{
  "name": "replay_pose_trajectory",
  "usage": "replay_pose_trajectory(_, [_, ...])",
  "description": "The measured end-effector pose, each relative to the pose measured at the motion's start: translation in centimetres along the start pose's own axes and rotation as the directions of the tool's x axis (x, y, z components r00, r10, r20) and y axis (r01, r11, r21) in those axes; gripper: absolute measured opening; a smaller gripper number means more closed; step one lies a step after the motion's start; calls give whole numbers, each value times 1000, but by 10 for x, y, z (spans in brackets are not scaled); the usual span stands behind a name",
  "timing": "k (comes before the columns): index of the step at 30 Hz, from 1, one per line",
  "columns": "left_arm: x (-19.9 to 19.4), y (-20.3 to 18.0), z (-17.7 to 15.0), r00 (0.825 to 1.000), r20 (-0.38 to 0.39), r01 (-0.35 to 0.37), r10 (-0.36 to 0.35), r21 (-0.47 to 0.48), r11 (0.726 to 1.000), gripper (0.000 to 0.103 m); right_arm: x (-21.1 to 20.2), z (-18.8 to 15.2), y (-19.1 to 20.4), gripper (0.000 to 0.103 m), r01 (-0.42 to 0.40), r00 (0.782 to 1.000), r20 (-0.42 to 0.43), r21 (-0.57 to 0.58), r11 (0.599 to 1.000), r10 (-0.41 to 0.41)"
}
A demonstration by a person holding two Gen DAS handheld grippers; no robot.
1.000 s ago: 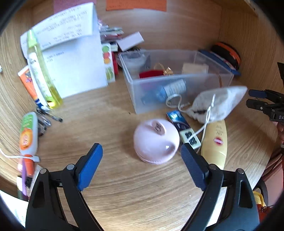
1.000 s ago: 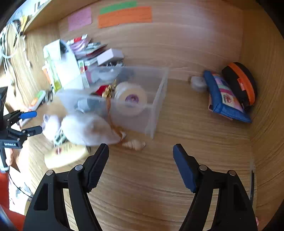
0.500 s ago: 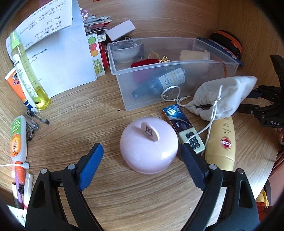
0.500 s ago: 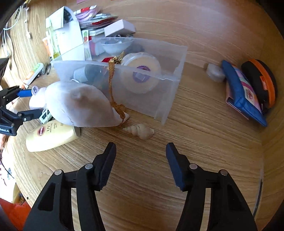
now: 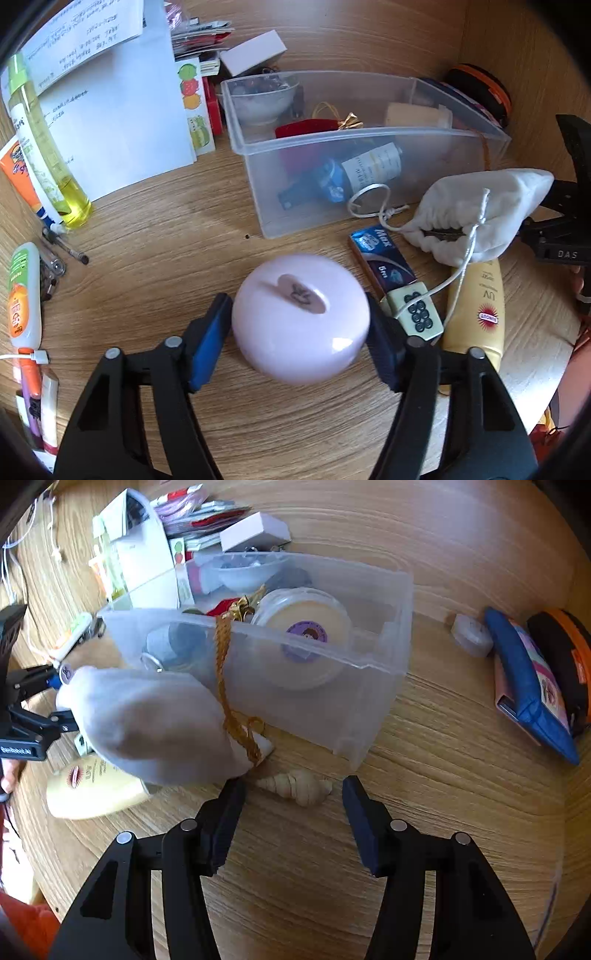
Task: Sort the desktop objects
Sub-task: 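Lower the left gripper onto the pink round case and close it, then carry the pink case into the clear box with the left gripper while the right drops the seashell in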
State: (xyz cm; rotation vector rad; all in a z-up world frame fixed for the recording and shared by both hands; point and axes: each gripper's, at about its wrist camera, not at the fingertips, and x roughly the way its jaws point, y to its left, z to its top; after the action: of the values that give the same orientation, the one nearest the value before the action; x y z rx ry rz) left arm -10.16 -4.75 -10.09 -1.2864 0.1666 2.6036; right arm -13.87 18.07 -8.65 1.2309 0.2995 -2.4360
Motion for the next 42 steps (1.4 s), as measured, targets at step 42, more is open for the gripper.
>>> replay_pose_trajectory(42, [-90,20,72,962,273,42,-13,-100,994,62,-98,44,-5,38,35,960,273,68,997,-52])
